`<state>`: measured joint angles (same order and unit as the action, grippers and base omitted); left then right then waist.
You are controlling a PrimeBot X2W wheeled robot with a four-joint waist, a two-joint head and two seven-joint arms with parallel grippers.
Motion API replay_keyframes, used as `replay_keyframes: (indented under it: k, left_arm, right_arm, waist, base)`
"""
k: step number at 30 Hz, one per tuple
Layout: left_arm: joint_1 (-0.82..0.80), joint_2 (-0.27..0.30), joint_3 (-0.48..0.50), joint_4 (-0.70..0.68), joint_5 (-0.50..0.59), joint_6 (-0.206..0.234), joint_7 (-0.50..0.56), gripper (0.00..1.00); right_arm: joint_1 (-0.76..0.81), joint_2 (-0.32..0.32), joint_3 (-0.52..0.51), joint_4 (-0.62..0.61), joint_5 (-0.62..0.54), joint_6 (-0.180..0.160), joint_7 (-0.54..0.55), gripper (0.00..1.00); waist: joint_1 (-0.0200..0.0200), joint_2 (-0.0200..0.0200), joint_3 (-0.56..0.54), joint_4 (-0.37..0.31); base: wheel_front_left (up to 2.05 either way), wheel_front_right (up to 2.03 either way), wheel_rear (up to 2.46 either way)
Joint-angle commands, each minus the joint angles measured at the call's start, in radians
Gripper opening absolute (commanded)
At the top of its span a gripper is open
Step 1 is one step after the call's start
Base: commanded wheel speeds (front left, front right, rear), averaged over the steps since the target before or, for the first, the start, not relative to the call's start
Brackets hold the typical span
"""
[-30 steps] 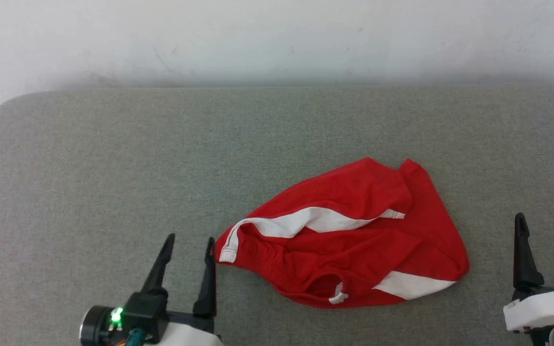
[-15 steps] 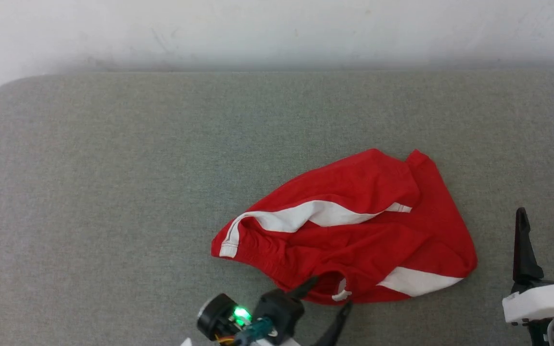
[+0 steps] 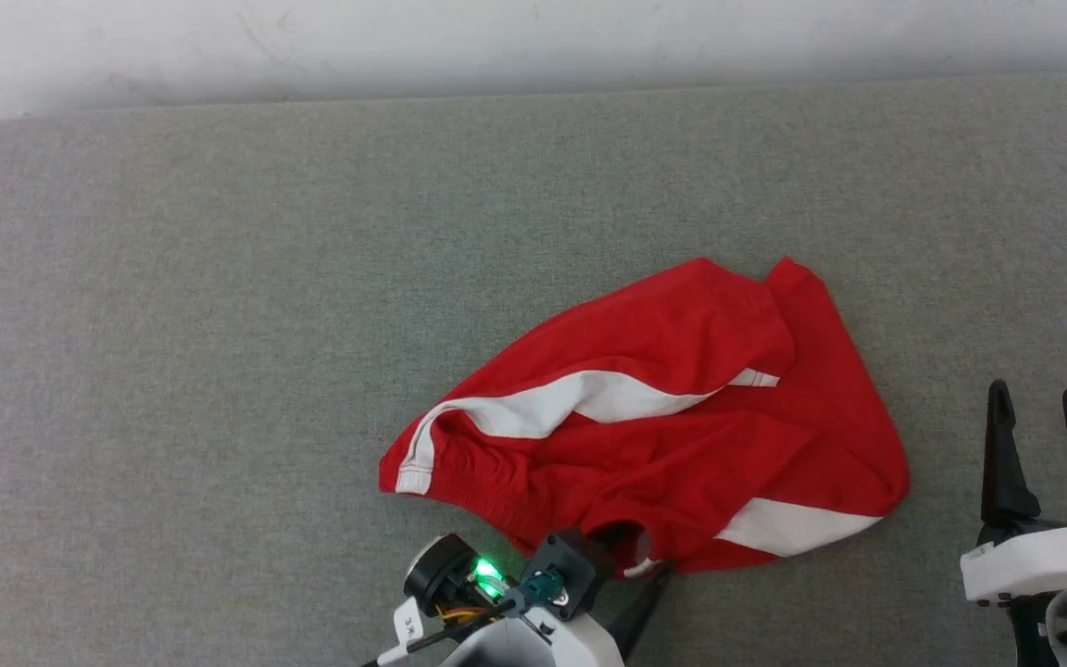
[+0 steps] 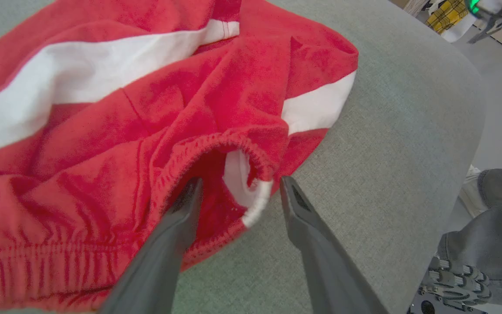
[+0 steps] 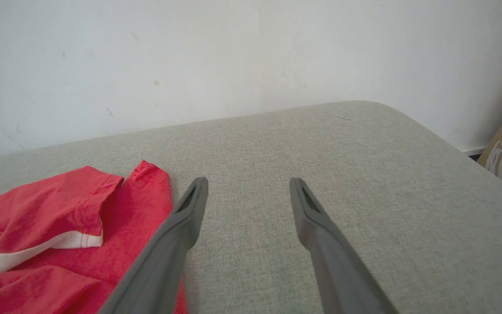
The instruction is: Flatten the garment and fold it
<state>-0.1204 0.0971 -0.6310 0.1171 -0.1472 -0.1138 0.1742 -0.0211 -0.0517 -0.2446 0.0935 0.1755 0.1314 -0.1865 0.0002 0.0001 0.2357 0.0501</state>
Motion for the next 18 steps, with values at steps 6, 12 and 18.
replay_keyframes:
  k: [6, 12, 18]
  left_arm:
    - [-0.020, -0.022, 0.041, -0.024, -0.074, 0.010, -0.046, 0.00]
    - [0.019, 0.006, 0.162, -0.190, -0.212, 0.023, -0.034, 0.00]
    - [0.172, 0.112, 0.319, -0.335, -0.346, 0.058, 0.023, 0.00]
  right_arm:
    - [-0.020, 0.001, -0.010, 0.008, -0.016, -0.001, -0.003, 1.00]
    - [-0.005, 0.001, -0.009, 0.003, -0.021, -0.001, 0.010, 1.00]
    - [0.008, 0.001, -0.005, -0.002, -0.027, -0.001, 0.025, 1.00]
  waist:
    - [-0.0002, -0.0001, -0.026, 0.023]
    - [-0.0002, -0.0001, -0.055, 0.064]
    - [-0.0002, -0.0001, -0.071, 0.099]
  base:
    - [0.00, 0.00, 0.00]
    - [0.00, 0.00, 0.00]
    - [0.00, 0.00, 0.00]
